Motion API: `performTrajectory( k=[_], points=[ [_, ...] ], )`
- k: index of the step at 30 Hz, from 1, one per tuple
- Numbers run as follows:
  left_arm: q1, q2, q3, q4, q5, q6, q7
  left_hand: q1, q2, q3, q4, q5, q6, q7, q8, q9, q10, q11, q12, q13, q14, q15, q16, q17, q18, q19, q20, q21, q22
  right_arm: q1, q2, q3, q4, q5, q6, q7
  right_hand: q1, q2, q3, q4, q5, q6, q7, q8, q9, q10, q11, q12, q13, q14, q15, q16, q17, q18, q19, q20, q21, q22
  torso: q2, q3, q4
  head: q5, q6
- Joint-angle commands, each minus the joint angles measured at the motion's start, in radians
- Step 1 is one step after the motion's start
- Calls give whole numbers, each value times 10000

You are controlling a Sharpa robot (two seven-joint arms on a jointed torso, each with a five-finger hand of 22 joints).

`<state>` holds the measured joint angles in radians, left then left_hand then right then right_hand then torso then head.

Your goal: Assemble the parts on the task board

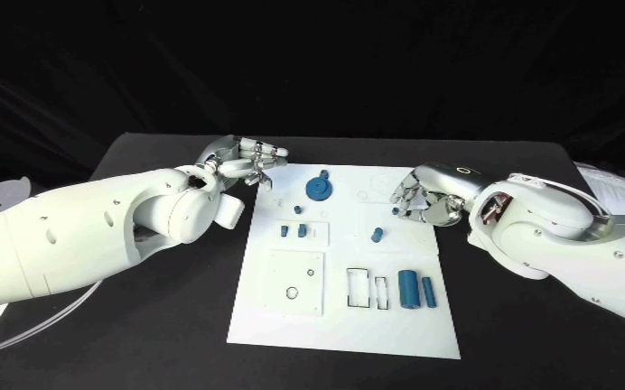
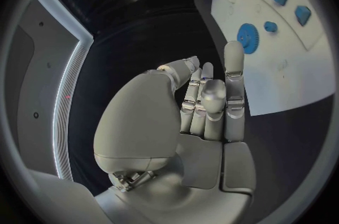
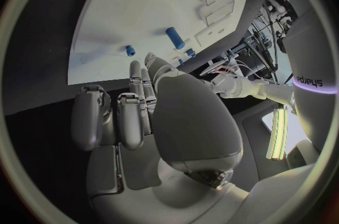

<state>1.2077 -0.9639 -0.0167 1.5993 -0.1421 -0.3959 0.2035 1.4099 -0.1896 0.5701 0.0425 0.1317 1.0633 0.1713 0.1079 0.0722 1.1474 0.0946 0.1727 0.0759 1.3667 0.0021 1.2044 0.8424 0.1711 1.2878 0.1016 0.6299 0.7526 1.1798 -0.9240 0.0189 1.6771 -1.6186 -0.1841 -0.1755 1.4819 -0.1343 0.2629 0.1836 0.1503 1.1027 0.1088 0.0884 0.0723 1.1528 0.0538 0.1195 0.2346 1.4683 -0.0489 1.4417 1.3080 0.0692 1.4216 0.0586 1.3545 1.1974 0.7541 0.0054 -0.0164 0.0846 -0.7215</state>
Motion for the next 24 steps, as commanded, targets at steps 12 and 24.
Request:
performTrajectory(
  k=[12,24],
  points=[
    [4,-178,-26,406,3481,525,1995,-239,64,-165,14,40,-66,34,56,-36,-101,47,101,-6,-224,62,-79,-201,99,-153,10,-148,-43,-76,431,0,-160,-2097,681,-1354,-92,-173,399,89,-149,-38,-68,-191,-14,-26,-76,-254,-525,694,-102,-121,1028,113,-5,-105,-152,-161,11,-1,6,-11,-12],
    [5,-230,-27,441,3515,572,1960,-243,67,-193,-19,42,-112,50,48,-42,-158,62,117,-13,-283,72,-110,-289,99,-175,19,-173,-54,-183,673,-16,-307,-2181,942,-1316,-74,-134,650,70,-214,88,-73,-175,13,78,-70,-284,-731,697,-97,-134,1008,112,18,-107,-174,-173,14,18,9,18,-63]
  ],
)
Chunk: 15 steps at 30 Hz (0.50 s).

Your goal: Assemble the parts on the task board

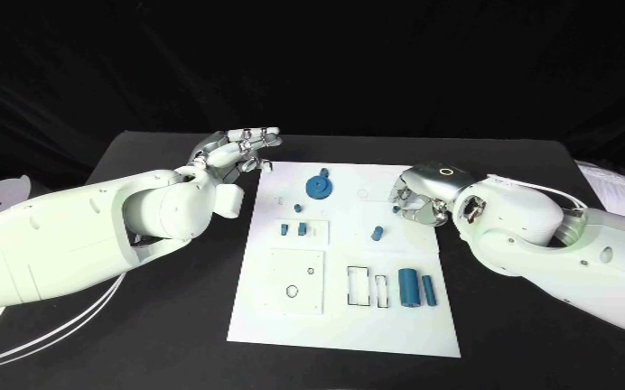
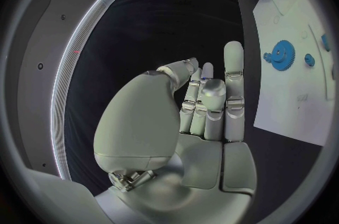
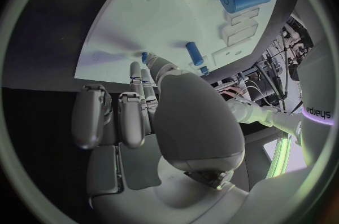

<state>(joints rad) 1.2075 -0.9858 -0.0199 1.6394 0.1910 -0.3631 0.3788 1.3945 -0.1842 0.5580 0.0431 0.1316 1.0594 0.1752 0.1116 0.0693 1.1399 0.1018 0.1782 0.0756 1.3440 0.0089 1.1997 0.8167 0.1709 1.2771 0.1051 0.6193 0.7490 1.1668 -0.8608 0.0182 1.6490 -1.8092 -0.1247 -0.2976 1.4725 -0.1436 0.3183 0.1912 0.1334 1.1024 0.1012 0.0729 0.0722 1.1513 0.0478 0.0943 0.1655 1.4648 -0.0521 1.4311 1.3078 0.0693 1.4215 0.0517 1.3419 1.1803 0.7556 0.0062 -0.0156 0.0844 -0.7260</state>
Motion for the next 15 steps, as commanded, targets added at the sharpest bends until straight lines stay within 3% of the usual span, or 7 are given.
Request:
performTrajectory(
  k=[1,15],
  points=[
    [7,-13,5,42,185,236,199,-89,13,-72,-24,43,-73,12,11,-13,-84,-10,62,-10,-56,4,-63,-32,101,-68,-16,-67,-18,-78,60,-10,-35,-266,377,-78,18,-36,128,-9,-48,131,-7,-7,22,130,-26,-26,-62,734,-70,-27,1009,111,23,-43,-49,-1,2,11,3,26,-21],
    [7,-4,5,75,186,260,104,-68,30,-116,-113,48,-242,72,-37,-28,-246,43,98,-25,-124,41,-54,-99,98,-90,9,-103,-33,-213,312,-20,-287,-181,596,99,23,60,492,-140,-83,503,-99,71,94,528,-128,-37,-304,735,-146,-50,971,111,53,-107,-82,-19,-2,7,-6,46,-47]
  ],
)
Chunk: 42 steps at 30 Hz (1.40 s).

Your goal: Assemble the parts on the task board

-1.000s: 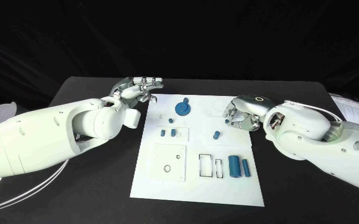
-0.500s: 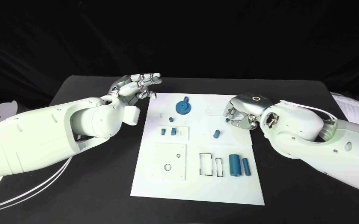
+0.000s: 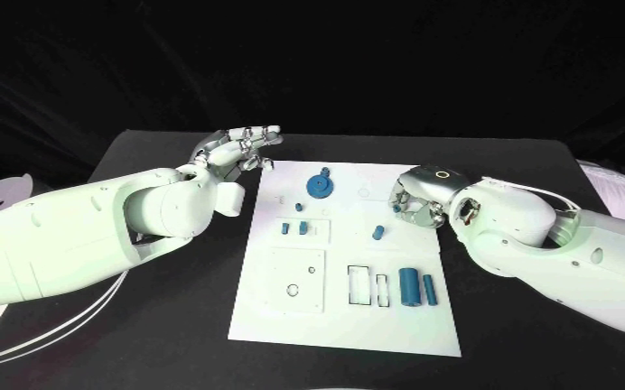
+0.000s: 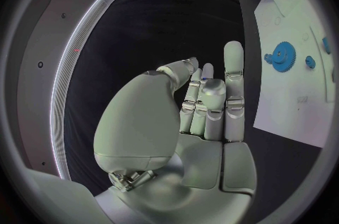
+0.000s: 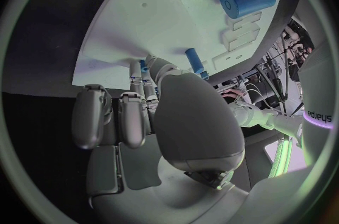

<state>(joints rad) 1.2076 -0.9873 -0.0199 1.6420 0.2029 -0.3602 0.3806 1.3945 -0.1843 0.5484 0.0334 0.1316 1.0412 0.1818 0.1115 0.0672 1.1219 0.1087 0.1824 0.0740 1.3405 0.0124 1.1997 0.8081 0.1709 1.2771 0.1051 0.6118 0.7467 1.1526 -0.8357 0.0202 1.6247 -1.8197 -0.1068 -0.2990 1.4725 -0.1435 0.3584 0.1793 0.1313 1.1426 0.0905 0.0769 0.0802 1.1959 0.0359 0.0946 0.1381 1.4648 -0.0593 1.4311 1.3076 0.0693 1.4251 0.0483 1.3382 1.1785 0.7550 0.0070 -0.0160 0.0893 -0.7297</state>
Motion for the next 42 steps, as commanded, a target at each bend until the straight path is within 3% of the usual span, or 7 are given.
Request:
performTrajectory(
  k=[1,5,22,42],
  points=[
    [6,14,5,53,67,239,82,-68,30,-20,-16,48,-60,5,-36,-8,-66,-26,56,-9,-89,6,-54,-13,98,-90,9,-29,-10,-79,82,-41,-74,-75,430,114,31,79,128,-44,-83,128,6,34,20,110,-14,-46,-51,735,-78,-49,972,111,20,-77,-47,-1,4,0,-4,0,-11],
    [6,19,5,60,67,260,67,-62,34,-21,-26,49,-62,5,-34,-6,-70,-26,63,-8,-93,7,-54,-19,98,-91,10,-30,-10,-109,169,-49,-210,-98,476,96,47,167,362,-175,-433,186,7,4,35,202,-20,-118,-176,736,-91,-50,965,109,30,-93,-63,-10,4,0,1,4,-19],
    [6,14,5,101,34,128,81,-50,43,-34,-63,49,-117,29,-41,-8,-134,-5,85,-12,-113,17,-48,-46,99,-92,18,-36,-12,-183,321,-68,-287,-256,552,128,276,417,1195,-913,-622,478,34,38,132,599,-46,-175,-369,741,-104,-29,972,103,55,-107,-70,17,0,-6,-11,-5,-52],
    [7,-1,5,149,29,64,99,-44,48,-54,-107,48,-194,59,-50,-9,-231,23,109,-19,-130,37,-30,-64,98,-91,31,-41,-12,-203,185,-52,-109,-211,-268,-52,79,363,1465,-1149,-770,531,99,3,176,689,10,-267,-441,745,-64,-22,968,90,83,-81,-42,68,-10,-6,0,-66,-54]
  ],
)
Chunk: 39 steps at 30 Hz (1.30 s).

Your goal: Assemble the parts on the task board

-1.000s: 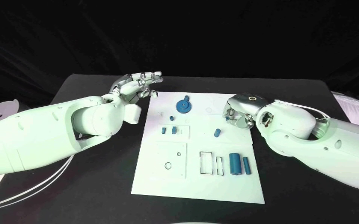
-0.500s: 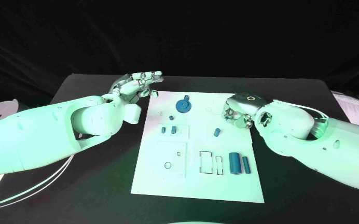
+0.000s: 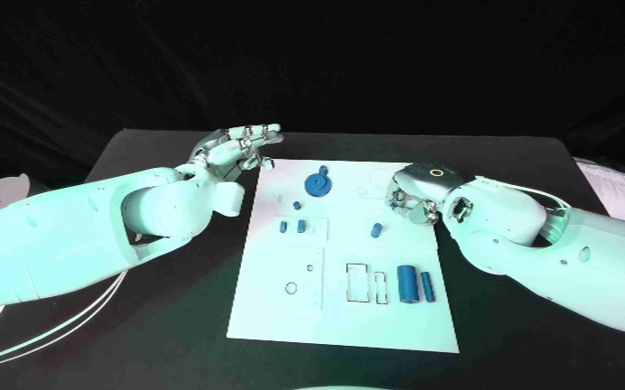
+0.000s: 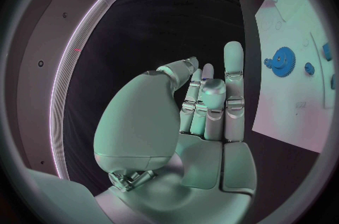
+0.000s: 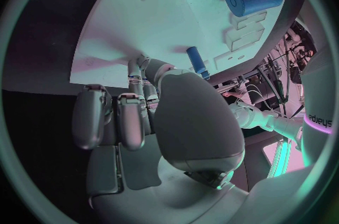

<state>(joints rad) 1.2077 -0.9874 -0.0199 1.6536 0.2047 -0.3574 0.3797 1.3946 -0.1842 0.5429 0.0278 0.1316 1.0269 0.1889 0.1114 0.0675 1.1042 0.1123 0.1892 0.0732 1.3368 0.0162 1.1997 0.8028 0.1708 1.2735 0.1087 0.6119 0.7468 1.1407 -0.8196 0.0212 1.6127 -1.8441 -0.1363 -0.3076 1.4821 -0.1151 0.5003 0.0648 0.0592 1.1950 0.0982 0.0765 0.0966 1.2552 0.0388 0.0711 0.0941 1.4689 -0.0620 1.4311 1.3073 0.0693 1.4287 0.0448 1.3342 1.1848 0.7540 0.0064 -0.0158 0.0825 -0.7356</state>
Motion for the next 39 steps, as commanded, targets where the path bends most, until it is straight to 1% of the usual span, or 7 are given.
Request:
performTrajectory(
  k=[1,9,13,16,28,35,39],
  points=[
    [6,0,6,33,10,36,106,-47,50,-2,-55,49,-63,-7,-50,-11,-71,-7,46,-12,-96,3,-27,-15,98,-56,-1,-42,-14,-84,12,-58,26,39,-9,43,-17,78,46,-4,-49,7,23,7,12,96,-19,-33,-2,704,-37,-22,971,91,47,-46,-3,4,1,3,-3,2,7],
    [5,14,6,32,10,49,101,-51,53,-7,-61,49,-78,-1,-51,-11,-92,-1,52,-13,-100,8,-25,-24,98,-56,2,-44,-14,-44,-125,-16,186,134,-335,118,-40,60,79,-39,-50,-7,21,-10,13,80,-17,-51,-19,703,-31,-27,964,90,48,-39,-2,7,2,-3,2,-66,9],
    [5,8,7,45,2,72,117,-55,55,-11,-64,49,-91,4,-52,-11,-107,4,56,-14,-105,11,-24,-31,97,-57,5,-45,-14,-33,-201,-5,239,179,-342,126,-44,60,84,-42,-51,-6,22,-11,13,82,-17,-51,-20,705,-30,-19,973,89,51,-38,3,16,5,-12,-21,-49,34],
    [4,5,7,26,0,73,116,-57,58,-12,-67,50,-101,7,-53,-11,-120,7,60,-15,-106,14,-20,-30,97,-58,7,-46,-14,-29,-257,-1,292,198,-344,118,-55,61,93,-46,-54,-1,26,-10,16,89,-14,-50,-22,705,-28,-20,971,88,52,-37,4,18,0,7,-14,-72,36],
    [4,-9,7,-4,-4,100,101,-58,60,-16,-73,51,-115,13,-54,-11,-138,12,66,-16,-108,19,-14,-28,97,-59,10,-47,-15,-26,-412,27,571,217,-541,112,-87,46,118,-69,-53,16,41,-10,24,114,-3,-45,-28,703,-23,-26,963,91,49,-33,-2,10,5,0,-11,-76,37],
    [4,-16,7,-11,-5,113,94,-61,60,-25,-87,51,-144,22,-55,-10,-176,22,78,-18,-117,26,-11,-44,96,-60,17,-49,-15,-21,-571,92,980,120,-786,84,-106,38,131,-81,-52,26,49,-8,29,128,4,-43,-31,703,-19,-24,965,90,51,-30,2,17,8,2,-8,-81,27],
    [4,-7,7,-21,-6,127,85,-61,60,-25,-87,51,-144,22,-55,-10,-176,22,78,-18,-117,26,-11,-44,96,-60,17,-49,-15,3,-619,130,1235,-85,-824,-37,-189,-3,139,-94,-60,65,55,0,46,159,11,-42,-42,704,-11,-15,973,86,59,-23,14,38,5,6,-1,-155,59]
  ],
)
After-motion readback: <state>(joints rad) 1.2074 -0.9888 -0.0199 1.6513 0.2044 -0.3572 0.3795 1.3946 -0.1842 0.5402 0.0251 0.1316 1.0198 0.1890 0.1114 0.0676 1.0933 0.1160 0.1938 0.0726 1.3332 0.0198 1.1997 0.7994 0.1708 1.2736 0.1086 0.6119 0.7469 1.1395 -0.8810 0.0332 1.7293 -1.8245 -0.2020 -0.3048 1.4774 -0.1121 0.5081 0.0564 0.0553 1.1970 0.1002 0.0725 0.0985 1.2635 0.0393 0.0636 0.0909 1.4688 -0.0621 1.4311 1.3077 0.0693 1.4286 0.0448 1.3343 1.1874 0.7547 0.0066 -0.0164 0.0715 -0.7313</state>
